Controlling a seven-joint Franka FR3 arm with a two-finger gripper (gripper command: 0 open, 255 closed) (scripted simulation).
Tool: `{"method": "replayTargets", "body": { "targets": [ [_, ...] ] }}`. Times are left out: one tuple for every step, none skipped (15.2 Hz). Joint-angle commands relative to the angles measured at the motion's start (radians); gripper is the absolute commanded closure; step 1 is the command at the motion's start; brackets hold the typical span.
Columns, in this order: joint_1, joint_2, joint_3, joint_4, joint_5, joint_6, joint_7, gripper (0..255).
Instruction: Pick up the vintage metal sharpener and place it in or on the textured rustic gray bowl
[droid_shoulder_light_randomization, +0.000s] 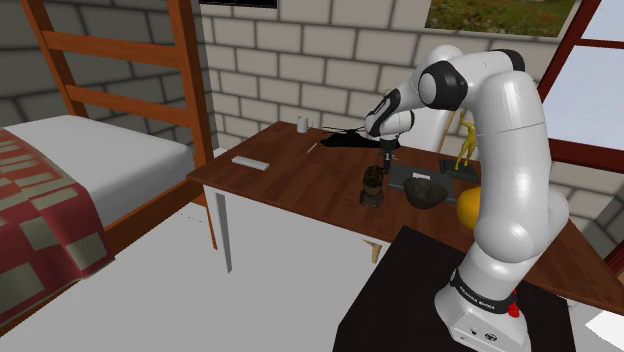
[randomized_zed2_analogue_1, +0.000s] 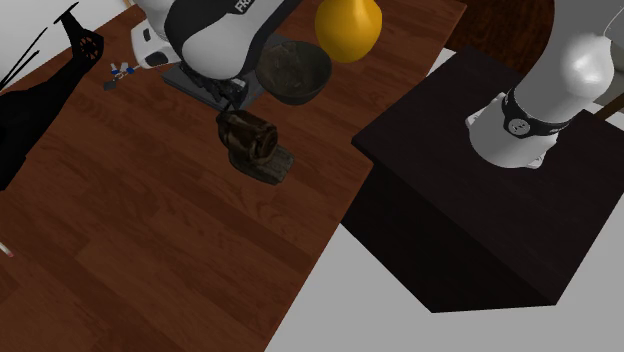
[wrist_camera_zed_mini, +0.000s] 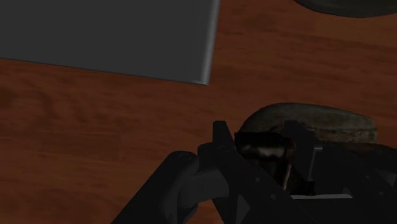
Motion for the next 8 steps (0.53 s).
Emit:
{"method": "replayTargets", "body": {
  "targets": [
    [0.005,-0.021,-0.008,-0.001,-0.009,-0.017,0.001,255],
    [0.007,-0.029,-0.011,0.0,-0.013,-0.027,0.002,255],
    [0.009,-0.038,-0.014,0.002,-0.017,-0.037,0.003,255],
    [0.012,-0.047,-0.017,0.004,-0.021,-0.047,0.005,255],
    [0.014,-0.055,-0.019,0.007,-0.025,-0.057,0.006,255],
    [0.016,-0.064,-0.022,0.009,-0.029,-0.068,0.007,255],
    [0.018,-0.072,-0.025,0.012,-0.033,-0.078,0.008,255],
    [0.02,-0.08,-0.028,0.015,-0.037,-0.089,0.009,255]
  ]
}}
